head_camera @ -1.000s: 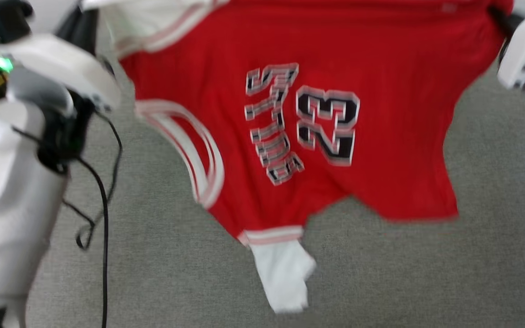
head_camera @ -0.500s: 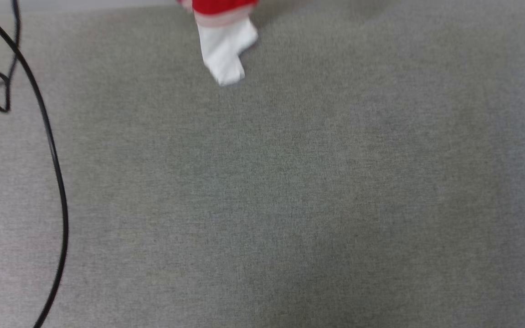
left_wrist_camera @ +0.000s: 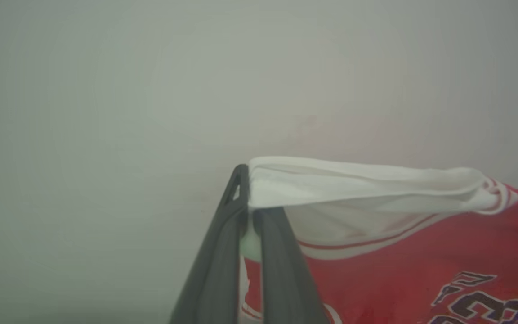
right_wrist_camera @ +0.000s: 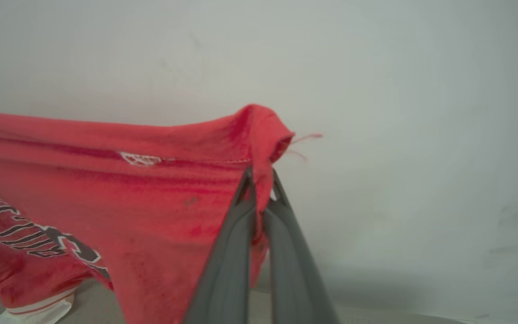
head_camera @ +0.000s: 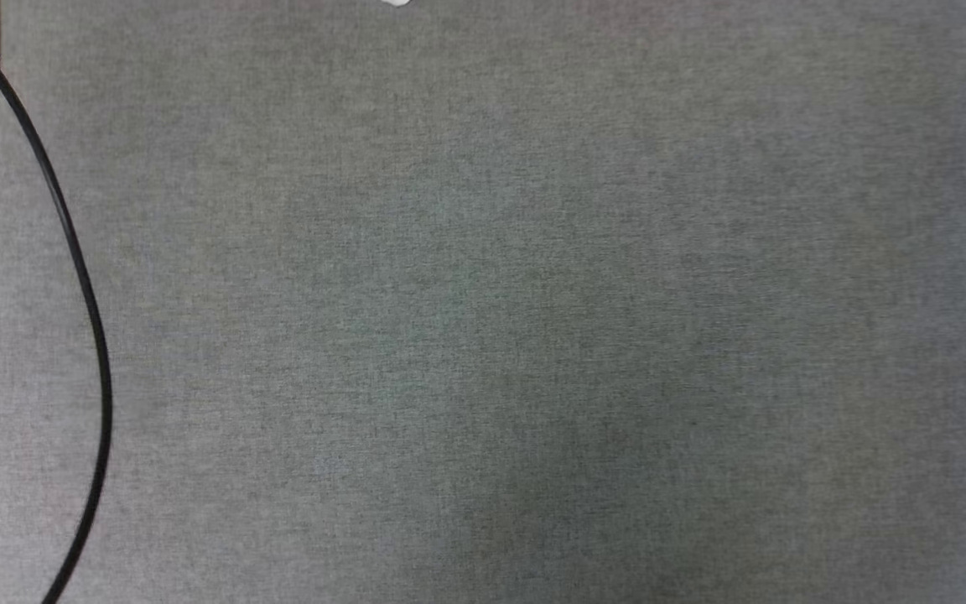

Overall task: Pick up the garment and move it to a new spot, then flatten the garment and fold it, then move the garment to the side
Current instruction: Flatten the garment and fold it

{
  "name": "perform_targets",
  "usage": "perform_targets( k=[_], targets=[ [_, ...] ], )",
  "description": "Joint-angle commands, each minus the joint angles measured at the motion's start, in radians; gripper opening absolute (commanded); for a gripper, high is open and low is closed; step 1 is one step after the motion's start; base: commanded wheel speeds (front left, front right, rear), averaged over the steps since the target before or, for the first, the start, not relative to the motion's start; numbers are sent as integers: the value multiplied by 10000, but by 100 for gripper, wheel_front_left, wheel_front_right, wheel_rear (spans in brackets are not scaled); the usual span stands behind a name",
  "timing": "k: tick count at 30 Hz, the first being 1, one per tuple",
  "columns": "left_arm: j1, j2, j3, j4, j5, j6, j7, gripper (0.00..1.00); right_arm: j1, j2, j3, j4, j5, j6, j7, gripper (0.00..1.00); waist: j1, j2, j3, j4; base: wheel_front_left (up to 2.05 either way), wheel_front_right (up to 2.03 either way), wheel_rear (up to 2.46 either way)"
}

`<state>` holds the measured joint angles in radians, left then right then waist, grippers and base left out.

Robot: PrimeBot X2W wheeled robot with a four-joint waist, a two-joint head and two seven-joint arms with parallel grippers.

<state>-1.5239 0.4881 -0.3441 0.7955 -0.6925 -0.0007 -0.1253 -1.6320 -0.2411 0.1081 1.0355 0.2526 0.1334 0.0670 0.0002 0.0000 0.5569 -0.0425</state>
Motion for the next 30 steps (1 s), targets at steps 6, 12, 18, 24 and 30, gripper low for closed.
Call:
perform_targets(
  k=[6, 12, 18, 24, 30],
  targets=[
    [1250, -81, 295, 370, -631, -314, -137, 0, 912, -182, 355, 183, 370, -49, -366, 0, -2, 0, 187, 201, 0, 0, 0],
    [3501, -321, 518, 398, -1264, -618, -510, 0, 2949, -363, 994, -34, 1155, -49, -801, 0, -2, 0, -439, 289, 0, 0, 0],
    [6218, -384, 574, 69, -1662, -759, -871, 0, 5576, -603, 1444, -483, 2221, -55, -1171, 0, -2, 0, -1577, 301, 0, 0, 0],
    [8933, -124, 720, -668, -1949, -468, -1042, 0, 7923, -740, 1793, -1108, 2966, -85, -1350, 0, -2, 0, -2814, 166, 0, 0, 0],
    [11661, 106, 869, -2217, -2180, 185, -982, 0, 10049, -1050, 1875, -1813, 3441, -92, -1372, 0, -2, 0, -3969, 130, 0, 0, 0]
  ],
)
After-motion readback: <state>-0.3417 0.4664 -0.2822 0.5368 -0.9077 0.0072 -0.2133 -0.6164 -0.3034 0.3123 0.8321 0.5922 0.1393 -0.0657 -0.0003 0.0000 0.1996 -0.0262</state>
